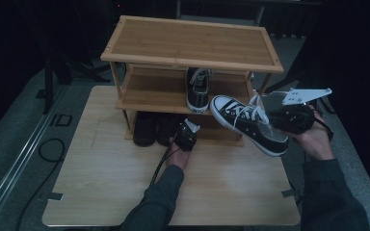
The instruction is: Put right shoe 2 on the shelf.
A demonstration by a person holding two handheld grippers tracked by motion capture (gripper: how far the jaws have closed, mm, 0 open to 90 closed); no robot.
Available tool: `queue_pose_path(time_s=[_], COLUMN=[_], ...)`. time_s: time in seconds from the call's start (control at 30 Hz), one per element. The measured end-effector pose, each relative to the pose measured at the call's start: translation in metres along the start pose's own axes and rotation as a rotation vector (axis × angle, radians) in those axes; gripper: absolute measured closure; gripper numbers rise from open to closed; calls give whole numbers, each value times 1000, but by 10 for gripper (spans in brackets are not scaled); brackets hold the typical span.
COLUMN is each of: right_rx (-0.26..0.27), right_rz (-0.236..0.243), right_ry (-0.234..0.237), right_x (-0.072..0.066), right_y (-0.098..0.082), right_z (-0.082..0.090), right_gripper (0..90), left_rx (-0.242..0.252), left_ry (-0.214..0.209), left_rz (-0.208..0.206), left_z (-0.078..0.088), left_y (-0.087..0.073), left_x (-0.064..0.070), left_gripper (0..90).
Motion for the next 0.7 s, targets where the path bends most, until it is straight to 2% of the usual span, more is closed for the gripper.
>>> queue_pose_path(time_s=[0.17, 0.33, 0.5, 0.53, 0.7], right_rx=[10, 10, 5, 5, 10], right_rz=[-54, -93, -111, -113, -135], right_ry=[-53, -105, -161, -175, -215], right_x=[10, 13, 13, 12, 13], right_y=[4, 10, 18, 19, 25], right_z=[-10, -21, -33, -35, -44], right_gripper=[873, 872, 872, 872, 872], left_rx=[-1, 0, 6, -1, 0], left_ry=[-1, -4, -3, -4, -5], left_rz=[1, 1, 11, 1, 2], left_z=[0, 0, 0, 0, 0], left_y=[0, 0, 0, 0, 0], left_x=[0, 0, 0, 0, -1], left_gripper=[898, 898, 899, 898, 898])
Point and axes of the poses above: each handheld gripper's, and its own axes: z roughly backward along the jaws, y roughly out of its top, x roughly to its right, the point moved 3 cm from there along -z, roughly forward along the jaws, and after that the axes turned 6 degrees about y, right-handed, at the moved point
